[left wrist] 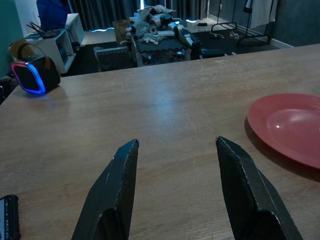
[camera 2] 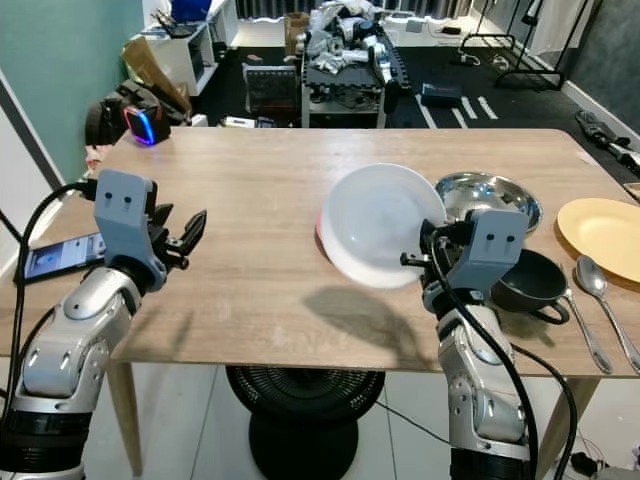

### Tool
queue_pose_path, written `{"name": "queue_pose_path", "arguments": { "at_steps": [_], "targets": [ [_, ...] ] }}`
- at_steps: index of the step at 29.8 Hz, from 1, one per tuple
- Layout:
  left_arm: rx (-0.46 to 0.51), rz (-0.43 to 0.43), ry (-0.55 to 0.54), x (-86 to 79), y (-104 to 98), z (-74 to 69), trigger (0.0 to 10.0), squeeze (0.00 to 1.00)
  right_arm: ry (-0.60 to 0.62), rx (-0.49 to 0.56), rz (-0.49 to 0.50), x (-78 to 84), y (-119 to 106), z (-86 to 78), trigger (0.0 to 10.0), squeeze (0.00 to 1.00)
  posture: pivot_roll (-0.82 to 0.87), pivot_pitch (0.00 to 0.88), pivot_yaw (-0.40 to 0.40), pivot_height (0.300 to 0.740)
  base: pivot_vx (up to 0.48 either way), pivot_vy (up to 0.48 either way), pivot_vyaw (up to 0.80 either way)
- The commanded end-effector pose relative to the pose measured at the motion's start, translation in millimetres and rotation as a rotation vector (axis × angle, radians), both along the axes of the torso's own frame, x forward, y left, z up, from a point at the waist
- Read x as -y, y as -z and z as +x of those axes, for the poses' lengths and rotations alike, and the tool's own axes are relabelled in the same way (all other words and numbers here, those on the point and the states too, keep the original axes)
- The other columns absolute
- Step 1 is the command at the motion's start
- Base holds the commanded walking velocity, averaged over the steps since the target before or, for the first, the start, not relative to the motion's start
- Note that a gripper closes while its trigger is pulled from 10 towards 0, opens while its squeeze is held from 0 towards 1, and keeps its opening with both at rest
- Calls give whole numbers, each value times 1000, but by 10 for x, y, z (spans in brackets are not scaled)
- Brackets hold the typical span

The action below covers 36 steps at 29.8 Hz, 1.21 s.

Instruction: Setting the table

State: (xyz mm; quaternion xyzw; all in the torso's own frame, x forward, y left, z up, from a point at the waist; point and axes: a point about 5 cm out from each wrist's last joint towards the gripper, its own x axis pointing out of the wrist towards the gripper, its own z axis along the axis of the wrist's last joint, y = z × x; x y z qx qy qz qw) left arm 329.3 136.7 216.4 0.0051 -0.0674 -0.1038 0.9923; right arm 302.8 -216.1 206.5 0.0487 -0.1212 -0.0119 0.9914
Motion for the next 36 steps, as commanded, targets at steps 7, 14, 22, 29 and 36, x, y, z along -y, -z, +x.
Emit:
{"name": "queue_pose_path", "arguments": {
  "at_steps": [7, 14, 22, 29, 36],
  "targets": [
    [-7, -9, -31, -35, 30, 31, 10000, 0, 10, -9, 1, 12, 49, 8, 10000, 0, -145, 0, 104, 740, 0, 0, 0],
    [-7, -8, -36, -45, 34, 40, 10000, 0, 10, -12, 0, 11, 64, 13, 10000, 0, -140, 0, 105, 740, 0, 0, 0],
    [-5, -17, -49, -52, 32, 38, 10000, 0, 9, -17, 0, 8, 77, 28, 10000, 0, -134, 0, 103, 740, 0, 0, 0],
    [-7, -26, -57, -52, 35, 36, 10000, 0, 9, -22, -1, 9, 92, 34, 10000, 0, -133, 0, 102, 740, 0, 0, 0],
    [-12, -23, -57, -46, 43, 34, 10000, 0, 9, -25, -4, 14, 101, 40, 10000, 0, -132, 0, 102, 740, -288, 0, 0]
  ]
}}
